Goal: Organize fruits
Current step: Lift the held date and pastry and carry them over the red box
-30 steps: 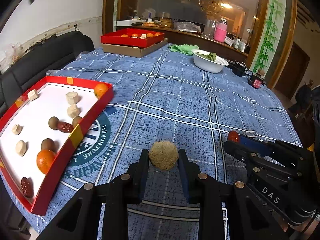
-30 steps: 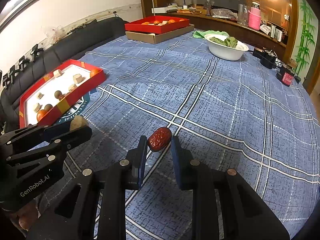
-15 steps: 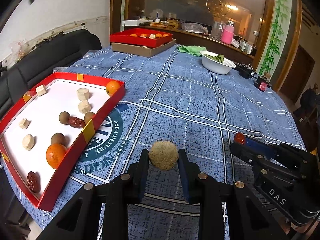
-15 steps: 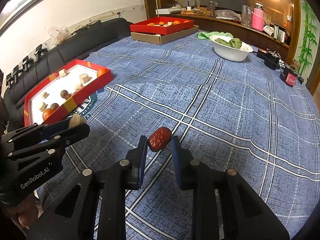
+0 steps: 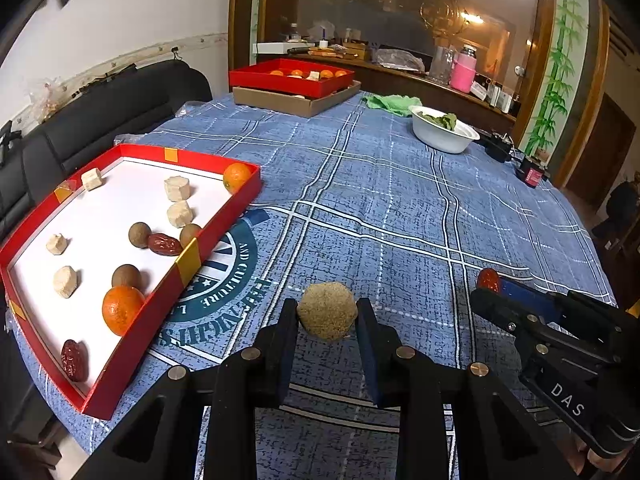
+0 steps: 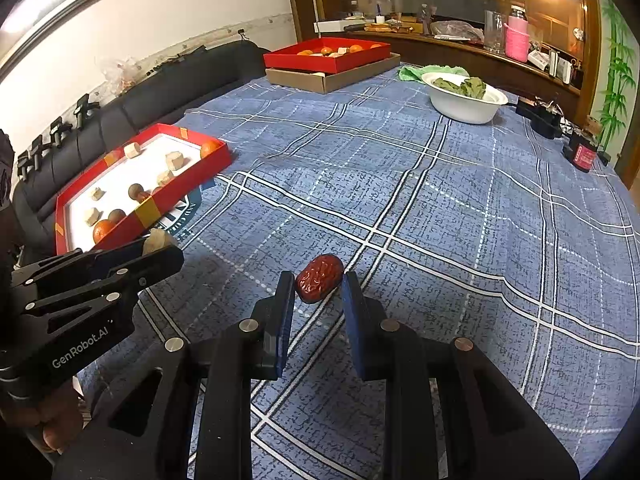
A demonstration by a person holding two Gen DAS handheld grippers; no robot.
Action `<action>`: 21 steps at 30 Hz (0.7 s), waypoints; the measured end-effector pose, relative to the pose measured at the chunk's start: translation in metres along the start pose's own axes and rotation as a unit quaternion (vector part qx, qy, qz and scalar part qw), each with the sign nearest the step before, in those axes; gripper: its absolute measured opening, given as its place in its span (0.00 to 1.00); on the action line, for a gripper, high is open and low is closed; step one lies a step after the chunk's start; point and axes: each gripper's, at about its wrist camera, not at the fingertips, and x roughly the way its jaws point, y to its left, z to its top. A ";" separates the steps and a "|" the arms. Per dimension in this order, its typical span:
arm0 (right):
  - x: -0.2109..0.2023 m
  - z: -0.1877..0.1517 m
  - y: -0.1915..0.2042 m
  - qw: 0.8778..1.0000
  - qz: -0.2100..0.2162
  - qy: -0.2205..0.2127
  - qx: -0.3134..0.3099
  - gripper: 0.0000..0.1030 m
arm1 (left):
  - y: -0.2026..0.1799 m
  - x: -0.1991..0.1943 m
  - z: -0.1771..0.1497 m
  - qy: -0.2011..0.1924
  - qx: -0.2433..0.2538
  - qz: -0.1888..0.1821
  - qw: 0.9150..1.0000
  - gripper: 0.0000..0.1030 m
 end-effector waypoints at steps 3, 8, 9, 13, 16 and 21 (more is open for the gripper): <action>-0.002 0.001 0.003 1.000 0.002 -0.002 -0.003 0.22 | 0.003 -0.002 0.000 -0.003 -0.004 0.004 1.000 0.27; -0.004 0.003 0.009 1.000 0.006 -0.006 -0.008 0.22 | 0.008 -0.006 0.001 -0.007 -0.012 0.010 1.000 0.27; -0.004 0.003 0.010 1.000 0.007 -0.006 -0.009 0.22 | 0.010 -0.007 0.001 -0.008 -0.014 0.011 1.000 0.27; -0.004 0.006 0.017 1.000 0.008 -0.006 -0.016 0.22 | 0.016 -0.009 0.001 -0.011 -0.022 0.013 1.000 0.27; -0.002 0.010 0.023 1.000 0.006 -0.004 -0.022 0.22 | 0.021 -0.012 0.002 -0.016 -0.029 0.015 0.999 0.27; -0.002 0.021 0.042 0.999 0.008 -0.012 -0.043 0.22 | 0.033 -0.018 0.003 -0.022 -0.041 0.021 0.999 0.27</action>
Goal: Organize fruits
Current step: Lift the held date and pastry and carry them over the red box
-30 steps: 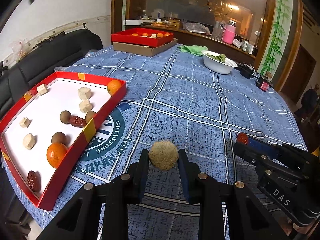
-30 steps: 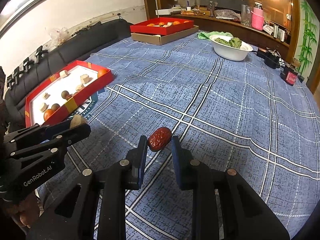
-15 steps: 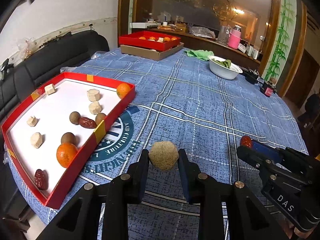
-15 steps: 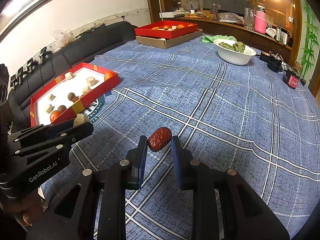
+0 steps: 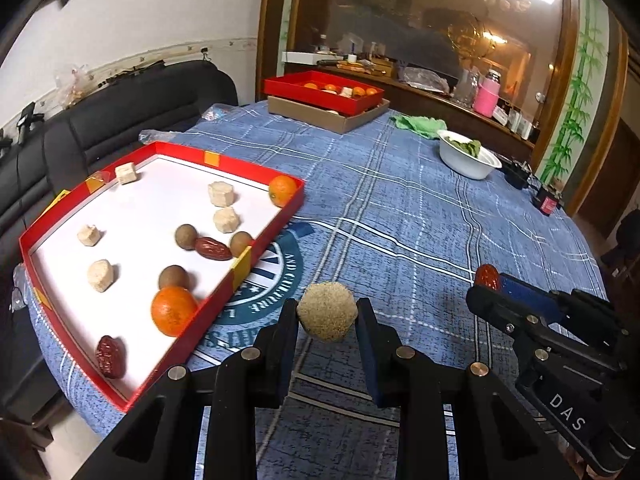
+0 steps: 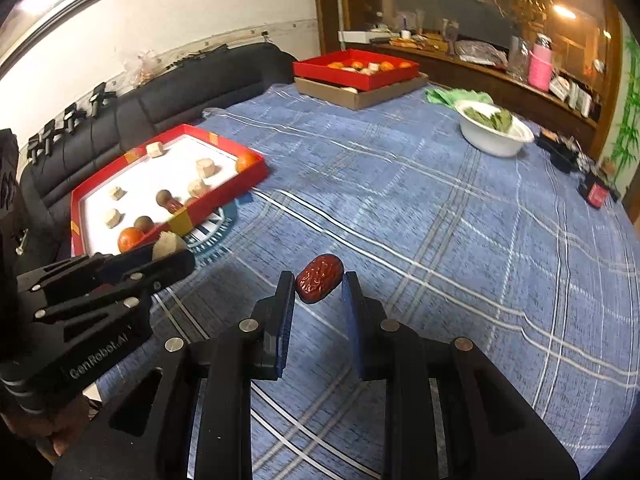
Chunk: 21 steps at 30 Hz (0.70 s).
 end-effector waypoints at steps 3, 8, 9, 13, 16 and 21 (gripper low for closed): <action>0.002 0.006 0.011 1.000 0.002 0.001 -0.019 0.22 | 0.006 -0.002 0.000 -0.002 -0.006 0.003 1.000 0.27; 0.004 0.013 0.029 0.998 0.004 0.008 -0.056 0.22 | 0.017 -0.007 0.003 -0.009 -0.020 0.005 1.000 0.27; 0.005 0.014 0.032 0.998 0.004 0.008 -0.062 0.22 | 0.019 -0.009 0.004 -0.011 -0.022 0.006 1.000 0.27; 0.008 0.019 0.042 0.997 0.006 0.012 -0.076 0.22 | 0.029 -0.015 0.007 -0.020 -0.032 0.009 0.999 0.27; 0.011 0.024 0.051 0.996 0.008 0.014 -0.090 0.22 | 0.037 -0.020 0.010 -0.027 -0.041 0.013 0.999 0.27; 0.018 0.036 0.071 0.993 0.015 0.021 -0.117 0.23 | 0.059 -0.028 0.015 -0.037 -0.061 0.025 0.997 0.27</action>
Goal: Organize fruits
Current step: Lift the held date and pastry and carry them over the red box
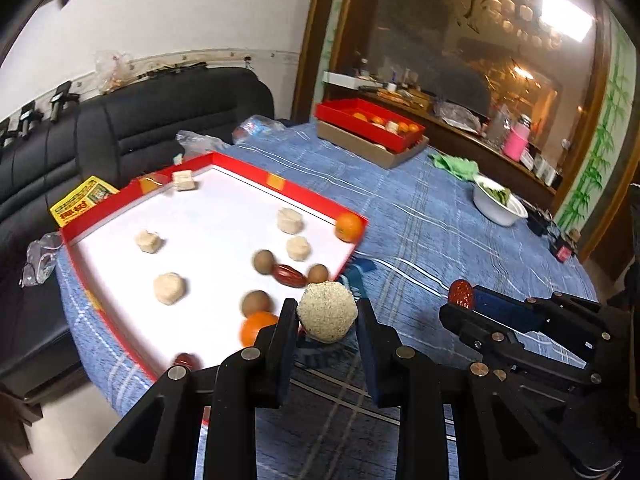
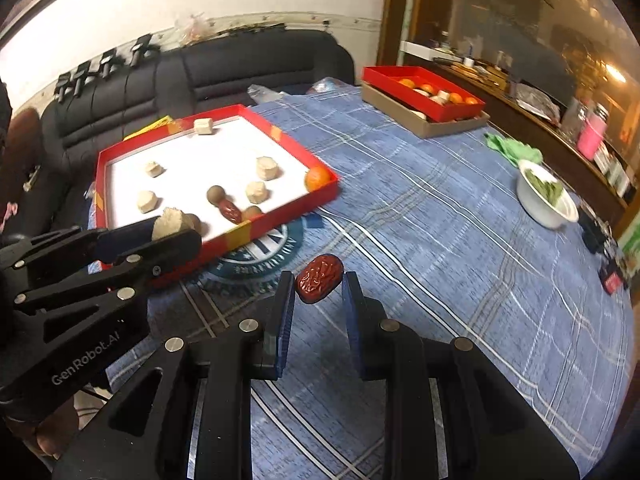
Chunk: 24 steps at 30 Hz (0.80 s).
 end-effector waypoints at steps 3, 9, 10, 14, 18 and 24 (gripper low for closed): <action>0.006 0.010 0.012 1.000 -0.001 0.006 -0.019 0.23 | 0.013 -0.002 0.004 -0.005 -0.012 0.010 1.000 0.27; 0.023 0.030 0.036 0.998 -0.004 0.027 -0.061 0.23 | 0.041 -0.004 0.014 -0.012 -0.037 0.028 0.999 0.27; 0.025 0.033 0.038 0.997 -0.004 0.030 -0.066 0.23 | 0.046 -0.004 0.015 -0.014 -0.040 0.032 0.999 0.27; 0.035 0.046 0.051 0.995 -0.006 0.038 -0.091 0.23 | 0.062 -0.004 0.022 -0.019 -0.052 0.044 0.997 0.27; 0.045 0.059 0.062 0.992 -0.010 0.049 -0.118 0.23 | 0.077 -0.003 0.029 -0.022 -0.062 0.054 0.996 0.27; 0.060 0.074 0.077 0.985 -0.018 0.069 -0.155 0.23 | 0.096 0.003 0.035 -0.019 -0.076 0.065 0.995 0.27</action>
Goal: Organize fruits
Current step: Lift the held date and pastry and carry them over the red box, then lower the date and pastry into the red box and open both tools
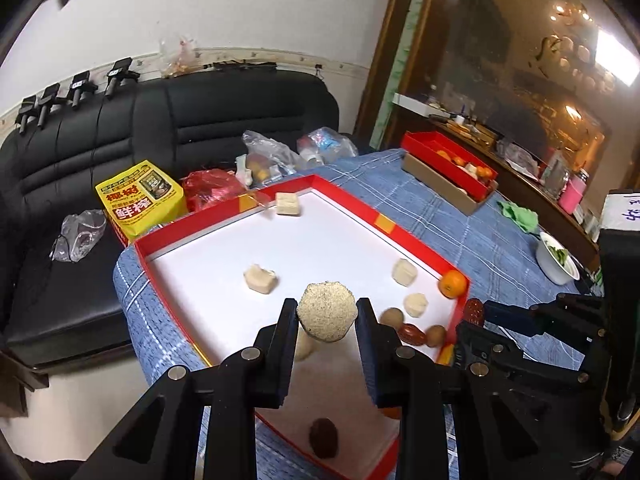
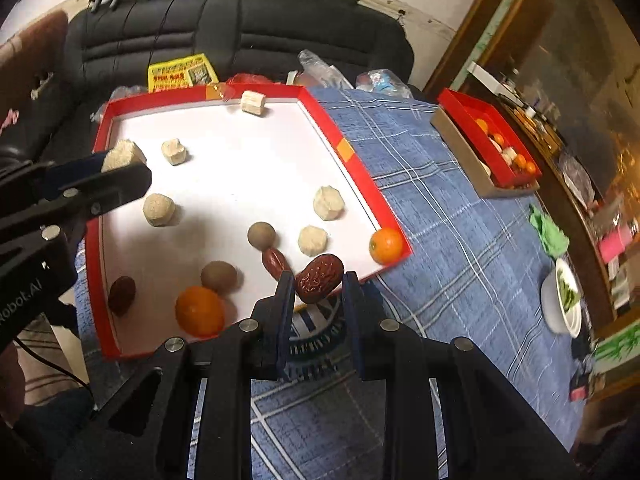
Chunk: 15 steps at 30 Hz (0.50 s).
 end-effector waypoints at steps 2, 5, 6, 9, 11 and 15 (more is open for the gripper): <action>0.006 0.006 0.003 1.000 -0.003 0.009 -0.011 0.23 | 0.005 0.004 0.003 0.002 -0.002 0.002 1.000 0.27; 0.015 0.014 0.008 0.999 -0.007 0.023 -0.025 0.23 | 0.014 0.012 0.008 0.004 -0.009 0.007 1.000 0.27; 0.018 0.017 0.009 0.999 -0.008 0.027 -0.028 0.23 | 0.016 0.014 0.010 0.004 -0.010 0.008 1.000 0.27; 0.023 0.025 0.011 0.999 -0.010 0.031 -0.033 0.23 | 0.021 0.021 0.014 0.006 -0.013 0.013 1.000 0.27; 0.028 0.030 0.013 0.999 -0.011 0.034 -0.036 0.23 | 0.025 0.026 0.017 0.008 -0.017 0.015 1.000 0.27; 0.037 0.040 0.017 0.998 -0.011 0.039 -0.040 0.23 | 0.032 0.033 0.021 0.010 -0.019 0.019 1.000 0.27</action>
